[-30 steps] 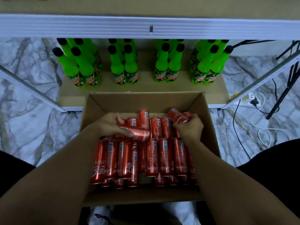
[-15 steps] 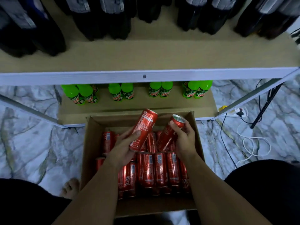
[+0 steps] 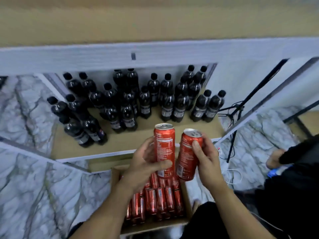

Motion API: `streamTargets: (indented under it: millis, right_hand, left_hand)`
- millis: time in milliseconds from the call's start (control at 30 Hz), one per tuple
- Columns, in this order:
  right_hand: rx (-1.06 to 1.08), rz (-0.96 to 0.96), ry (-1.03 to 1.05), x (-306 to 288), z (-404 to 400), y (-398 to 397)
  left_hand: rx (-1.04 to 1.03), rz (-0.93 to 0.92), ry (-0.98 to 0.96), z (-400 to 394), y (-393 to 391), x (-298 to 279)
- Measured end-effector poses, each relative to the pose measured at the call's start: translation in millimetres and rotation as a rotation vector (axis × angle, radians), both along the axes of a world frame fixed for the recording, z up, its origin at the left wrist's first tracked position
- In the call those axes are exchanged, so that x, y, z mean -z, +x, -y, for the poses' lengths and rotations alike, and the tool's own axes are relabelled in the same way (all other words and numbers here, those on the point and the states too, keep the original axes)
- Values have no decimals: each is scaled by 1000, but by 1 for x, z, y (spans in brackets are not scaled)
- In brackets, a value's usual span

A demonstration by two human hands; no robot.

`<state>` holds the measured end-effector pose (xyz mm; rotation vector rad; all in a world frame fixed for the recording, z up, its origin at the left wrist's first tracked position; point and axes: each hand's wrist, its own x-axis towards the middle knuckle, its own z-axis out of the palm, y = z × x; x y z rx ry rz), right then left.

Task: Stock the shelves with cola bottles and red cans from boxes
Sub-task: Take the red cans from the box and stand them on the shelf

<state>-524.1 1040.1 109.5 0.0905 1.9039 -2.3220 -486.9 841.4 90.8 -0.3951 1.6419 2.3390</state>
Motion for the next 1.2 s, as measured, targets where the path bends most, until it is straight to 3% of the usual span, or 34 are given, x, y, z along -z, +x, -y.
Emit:
streamTargets:
  millis: [267, 500, 733, 900, 1200]
  right_hand:
    - [74, -360, -41, -190, -21, -33]
    - [122, -564, 38, -301, -28, -92]
    - [101, -605, 64, -334, -18, -169]
    - [33, -535, 59, -328, 8, -215]
    - [36, -538, 76, -324, 57, -283]
  left_hand:
    - [113, -326, -121, -30, -50, -217]
    - [103, -561, -204, -46, -105, -323]
    - [-9, -679, -325, -37, -177, -351]
    - [-85, -637, -451, -14, -222, -330]
    - [-215, -603, -486, 11, -277, -304]
